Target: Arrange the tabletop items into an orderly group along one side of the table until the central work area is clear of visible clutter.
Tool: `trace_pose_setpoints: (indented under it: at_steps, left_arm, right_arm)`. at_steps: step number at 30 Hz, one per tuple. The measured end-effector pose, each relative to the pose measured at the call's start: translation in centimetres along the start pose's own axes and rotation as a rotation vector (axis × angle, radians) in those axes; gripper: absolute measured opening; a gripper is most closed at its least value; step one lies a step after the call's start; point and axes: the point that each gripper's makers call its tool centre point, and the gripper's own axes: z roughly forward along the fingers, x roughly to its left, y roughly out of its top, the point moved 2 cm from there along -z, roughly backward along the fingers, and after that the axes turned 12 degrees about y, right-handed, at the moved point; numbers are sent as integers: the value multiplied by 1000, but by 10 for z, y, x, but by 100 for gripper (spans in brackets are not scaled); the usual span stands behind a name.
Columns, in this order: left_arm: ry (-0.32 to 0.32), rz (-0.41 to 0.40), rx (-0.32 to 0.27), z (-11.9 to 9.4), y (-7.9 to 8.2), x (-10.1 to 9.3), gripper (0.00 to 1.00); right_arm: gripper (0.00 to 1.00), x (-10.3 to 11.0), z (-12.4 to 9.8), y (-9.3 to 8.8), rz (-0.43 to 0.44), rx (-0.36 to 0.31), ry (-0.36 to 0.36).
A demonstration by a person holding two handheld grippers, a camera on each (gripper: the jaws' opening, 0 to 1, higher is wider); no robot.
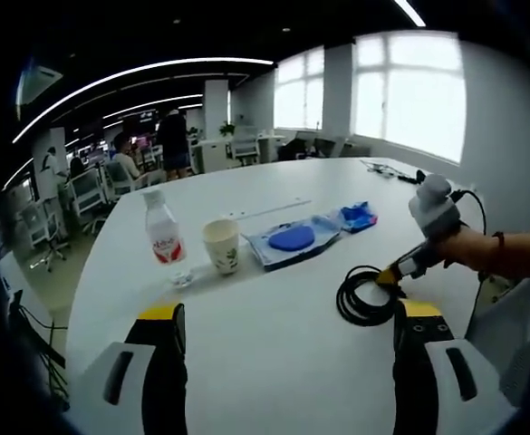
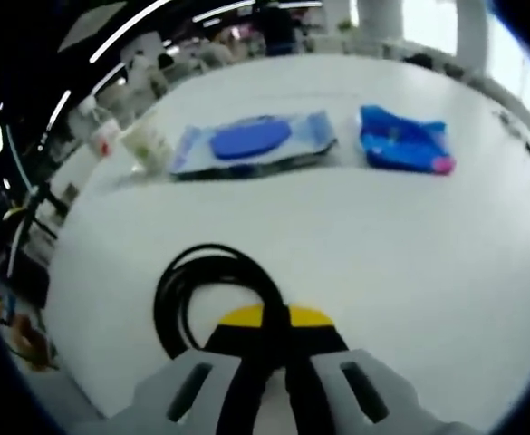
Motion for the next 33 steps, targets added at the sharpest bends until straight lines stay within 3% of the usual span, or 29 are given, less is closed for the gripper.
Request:
trace_pose_setpoints:
  at_steps: [12, 19, 33]
  left_arm:
    - [25, 4, 7, -3, -1, 7, 95]
    - [33, 3, 17, -4, -3, 8, 95]
    - [40, 2, 14, -3, -1, 7, 95]
  right_arm:
    - [1, 15, -12, 1, 30, -11, 68]
    - [1, 16, -30, 19, 12, -50, 89]
    - [1, -10, -49, 53, -34, -80, 60]
